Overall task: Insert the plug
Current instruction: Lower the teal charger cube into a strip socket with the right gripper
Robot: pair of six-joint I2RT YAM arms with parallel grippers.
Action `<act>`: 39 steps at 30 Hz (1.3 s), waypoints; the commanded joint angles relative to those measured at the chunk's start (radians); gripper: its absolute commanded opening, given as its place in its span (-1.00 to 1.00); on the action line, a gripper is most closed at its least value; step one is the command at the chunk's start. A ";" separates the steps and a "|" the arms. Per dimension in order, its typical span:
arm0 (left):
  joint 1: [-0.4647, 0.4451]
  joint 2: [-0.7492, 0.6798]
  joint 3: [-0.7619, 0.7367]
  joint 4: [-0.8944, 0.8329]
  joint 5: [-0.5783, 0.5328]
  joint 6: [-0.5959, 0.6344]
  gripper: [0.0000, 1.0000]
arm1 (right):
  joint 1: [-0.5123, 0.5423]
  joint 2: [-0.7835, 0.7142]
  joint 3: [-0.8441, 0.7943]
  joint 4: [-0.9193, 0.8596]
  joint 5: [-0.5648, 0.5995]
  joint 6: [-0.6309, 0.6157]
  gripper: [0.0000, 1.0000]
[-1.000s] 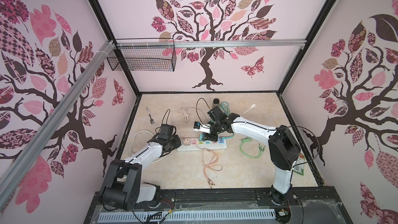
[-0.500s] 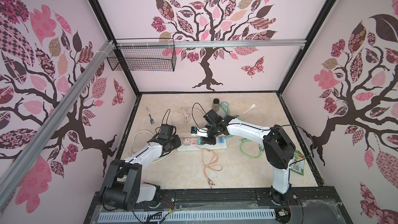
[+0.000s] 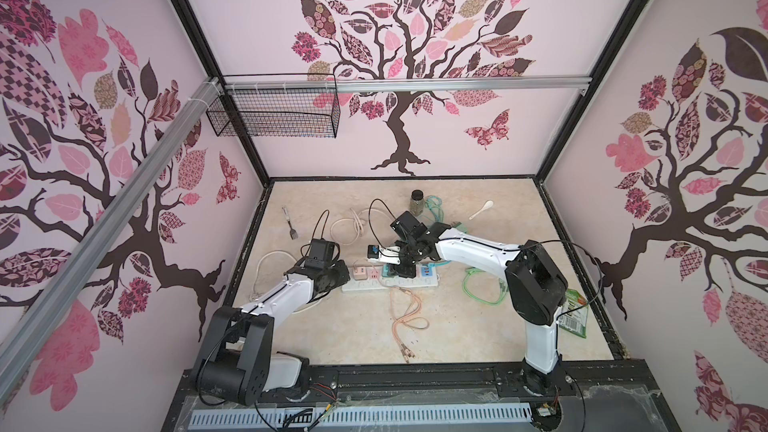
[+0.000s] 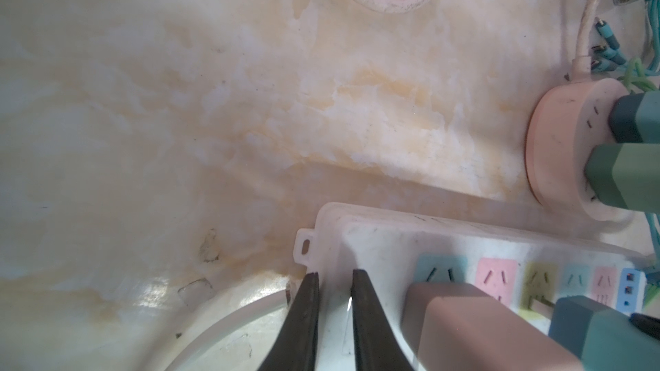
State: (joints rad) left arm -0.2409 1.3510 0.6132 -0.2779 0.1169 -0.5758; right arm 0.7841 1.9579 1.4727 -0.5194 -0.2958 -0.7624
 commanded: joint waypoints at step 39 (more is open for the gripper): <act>-0.002 -0.013 -0.007 -0.054 -0.028 0.014 -0.61 | 0.035 0.226 0.073 -0.157 0.349 -0.015 -0.85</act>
State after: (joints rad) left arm -0.2413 1.3449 0.6132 -0.2825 0.1062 -0.5732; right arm 0.8394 2.0491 1.5890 -0.6285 -0.1455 -0.7849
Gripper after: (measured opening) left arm 0.196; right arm 0.304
